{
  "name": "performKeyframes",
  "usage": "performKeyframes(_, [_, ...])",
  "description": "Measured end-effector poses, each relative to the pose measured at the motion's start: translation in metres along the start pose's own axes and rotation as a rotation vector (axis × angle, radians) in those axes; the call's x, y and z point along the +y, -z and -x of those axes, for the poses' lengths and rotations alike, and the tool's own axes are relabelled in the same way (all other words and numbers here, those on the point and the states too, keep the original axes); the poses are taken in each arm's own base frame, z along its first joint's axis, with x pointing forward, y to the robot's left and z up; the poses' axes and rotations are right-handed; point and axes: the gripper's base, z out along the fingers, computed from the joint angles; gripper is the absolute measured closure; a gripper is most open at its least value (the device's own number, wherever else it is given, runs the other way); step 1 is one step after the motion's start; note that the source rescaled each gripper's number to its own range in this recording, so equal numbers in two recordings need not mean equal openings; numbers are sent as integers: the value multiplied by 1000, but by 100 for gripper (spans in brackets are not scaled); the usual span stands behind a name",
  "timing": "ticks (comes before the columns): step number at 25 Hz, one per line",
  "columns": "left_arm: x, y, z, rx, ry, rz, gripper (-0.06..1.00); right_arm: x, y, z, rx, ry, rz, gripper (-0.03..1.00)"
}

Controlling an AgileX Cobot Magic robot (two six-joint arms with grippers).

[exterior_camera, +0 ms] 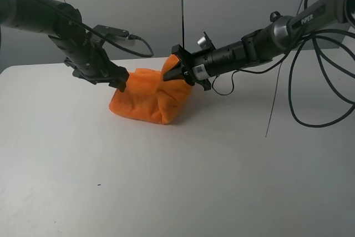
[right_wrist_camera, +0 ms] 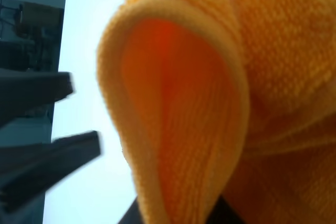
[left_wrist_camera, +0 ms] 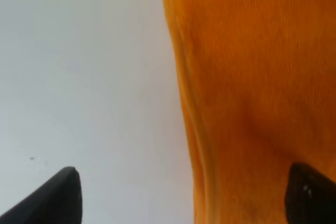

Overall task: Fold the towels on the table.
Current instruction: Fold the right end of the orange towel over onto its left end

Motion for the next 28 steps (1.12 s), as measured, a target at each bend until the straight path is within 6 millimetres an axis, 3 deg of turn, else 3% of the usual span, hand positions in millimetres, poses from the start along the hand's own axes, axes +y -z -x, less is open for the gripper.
performKeyframes(4, [18, 12, 3, -30, 43, 18, -4, 1, -1, -1, 2, 3, 0, 92])
performKeyframes(15, [87, 13, -11, 6, 213, 81, -4, 1, -1, -1, 5, 7, -2, 92])
performKeyframes(20, [90, 9, -13, 18, 214, 81, -4, 1, -1, -1, 5, 7, -2, 92])
performKeyframes(28, [85, -34, -24, 72, 246, 41, -4, 1, -1, -1, 7, 9, -4, 92])
